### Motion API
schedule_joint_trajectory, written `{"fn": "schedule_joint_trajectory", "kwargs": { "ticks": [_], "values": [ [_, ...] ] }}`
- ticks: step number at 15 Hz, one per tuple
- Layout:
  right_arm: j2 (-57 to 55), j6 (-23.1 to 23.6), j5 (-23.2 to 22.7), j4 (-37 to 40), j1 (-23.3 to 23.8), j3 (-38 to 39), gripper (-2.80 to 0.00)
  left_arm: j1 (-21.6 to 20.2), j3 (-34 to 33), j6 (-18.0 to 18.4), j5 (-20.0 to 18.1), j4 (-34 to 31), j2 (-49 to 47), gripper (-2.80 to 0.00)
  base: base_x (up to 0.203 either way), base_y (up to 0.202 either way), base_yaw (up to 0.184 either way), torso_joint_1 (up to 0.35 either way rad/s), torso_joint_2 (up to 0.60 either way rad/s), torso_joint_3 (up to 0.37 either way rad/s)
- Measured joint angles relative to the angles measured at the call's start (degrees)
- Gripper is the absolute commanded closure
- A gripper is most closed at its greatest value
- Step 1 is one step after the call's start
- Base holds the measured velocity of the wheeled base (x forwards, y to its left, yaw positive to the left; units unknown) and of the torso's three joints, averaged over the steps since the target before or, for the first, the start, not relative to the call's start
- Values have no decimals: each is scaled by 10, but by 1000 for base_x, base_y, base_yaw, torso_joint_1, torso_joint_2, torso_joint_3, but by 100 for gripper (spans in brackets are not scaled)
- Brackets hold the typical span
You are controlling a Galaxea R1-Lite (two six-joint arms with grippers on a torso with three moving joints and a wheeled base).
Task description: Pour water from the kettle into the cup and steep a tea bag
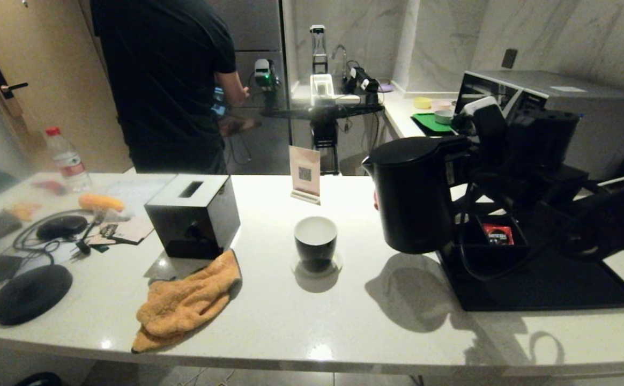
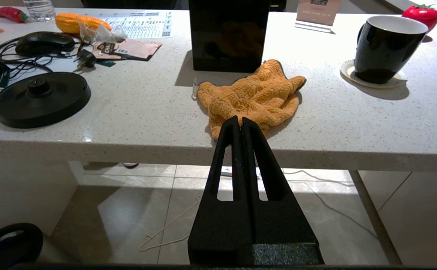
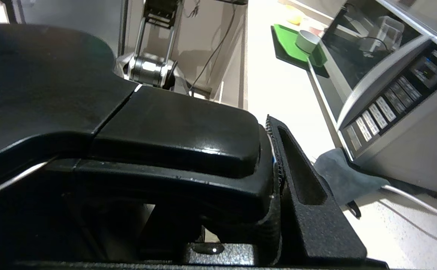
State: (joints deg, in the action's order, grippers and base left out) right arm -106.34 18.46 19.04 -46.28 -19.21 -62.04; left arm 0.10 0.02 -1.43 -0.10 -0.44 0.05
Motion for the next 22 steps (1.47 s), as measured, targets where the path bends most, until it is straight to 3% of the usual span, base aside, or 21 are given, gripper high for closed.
{"fn": "schedule_joint_trajectory", "kwargs": {
  "ticks": [9, 22],
  "values": [
    [-16, 59, 0, -4, -11, -14, 0, 0, 0, 0, 0, 0, 0, 0, 0, 0, 0, 0, 0, 0],
    [-46, 183, -4, -42, -60, -43, 0, 0, 0, 0, 0, 0, 0, 0, 0, 0, 0, 0, 0, 0]
  ]
}}
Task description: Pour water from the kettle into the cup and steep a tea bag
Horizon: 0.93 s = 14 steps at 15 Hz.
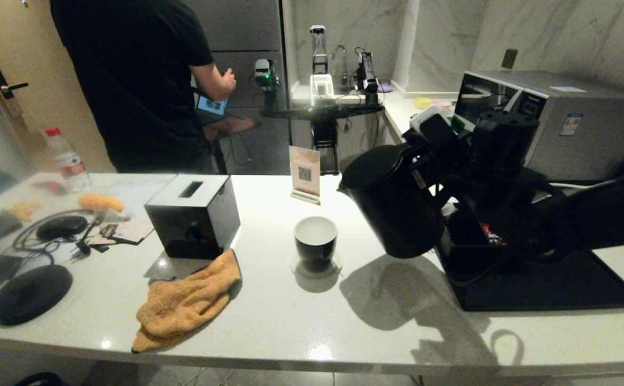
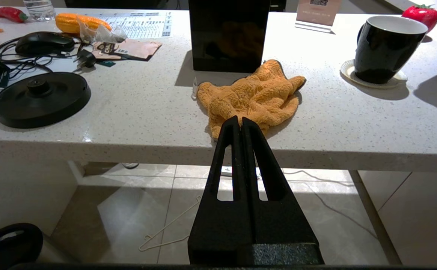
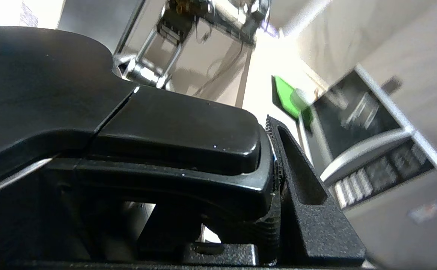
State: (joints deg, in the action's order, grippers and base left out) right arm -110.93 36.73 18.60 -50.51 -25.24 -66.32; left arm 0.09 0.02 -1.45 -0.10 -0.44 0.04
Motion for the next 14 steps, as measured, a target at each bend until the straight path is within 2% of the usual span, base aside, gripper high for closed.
{"fn": "schedule_joint_trajectory", "kwargs": {
  "ticks": [9, 14],
  "values": [
    [-15, 33, -7, -11, -27, 3, 0, 0, 0, 0, 0, 0, 0, 0, 0, 0, 0, 0, 0, 0],
    [-22, 35, -12, -12, -35, 5, 0, 0, 0, 0, 0, 0, 0, 0, 0, 0, 0, 0, 0, 0]
  ]
}}
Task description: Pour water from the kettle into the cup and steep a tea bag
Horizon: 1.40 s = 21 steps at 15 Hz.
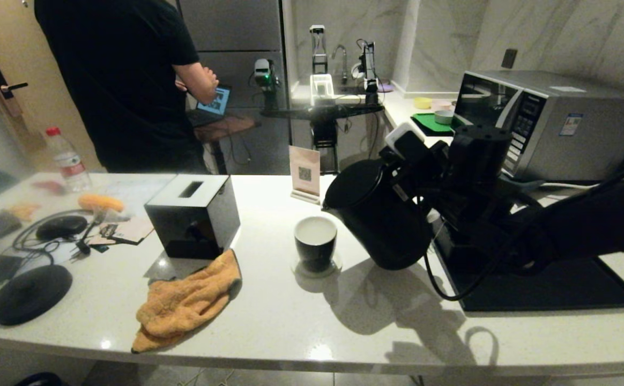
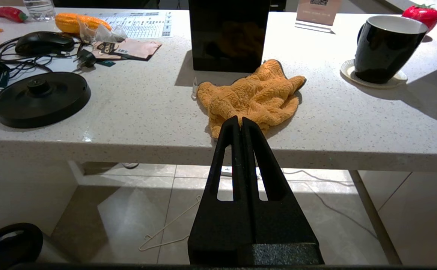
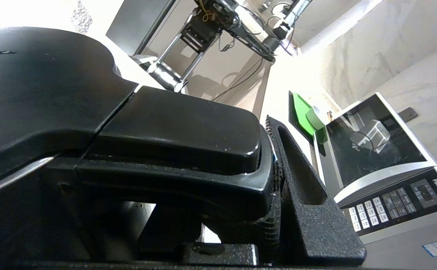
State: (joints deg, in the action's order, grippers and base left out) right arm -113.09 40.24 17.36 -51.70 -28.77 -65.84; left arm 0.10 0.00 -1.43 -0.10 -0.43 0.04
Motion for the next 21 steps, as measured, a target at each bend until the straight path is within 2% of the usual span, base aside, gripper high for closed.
{"fn": "schedule_joint_trajectory", "kwargs": {
  "ticks": [21],
  "values": [
    [-3, 61, 0, 1, 0, 5, 0, 0, 0, 0, 0, 0, 0, 0, 0, 0, 0, 0, 0, 0]
  ]
}}
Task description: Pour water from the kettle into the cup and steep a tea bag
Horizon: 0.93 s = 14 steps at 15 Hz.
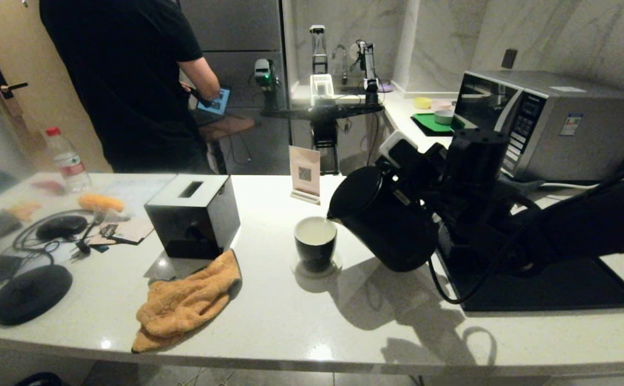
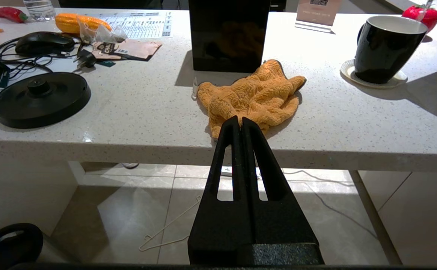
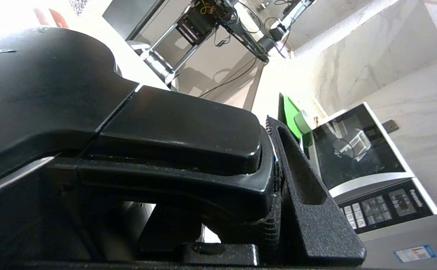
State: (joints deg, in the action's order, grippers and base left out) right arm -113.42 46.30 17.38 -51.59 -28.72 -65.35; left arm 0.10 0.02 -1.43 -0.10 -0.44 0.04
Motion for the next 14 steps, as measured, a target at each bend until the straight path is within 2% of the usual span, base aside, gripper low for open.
{"fn": "schedule_joint_trajectory", "kwargs": {
  "ticks": [14],
  "values": [
    [0, 39, -1, 2, 1, -1, 0, 0, 0, 0, 0, 0, 0, 0, 0, 0, 0, 0, 0, 0]
  ]
}}
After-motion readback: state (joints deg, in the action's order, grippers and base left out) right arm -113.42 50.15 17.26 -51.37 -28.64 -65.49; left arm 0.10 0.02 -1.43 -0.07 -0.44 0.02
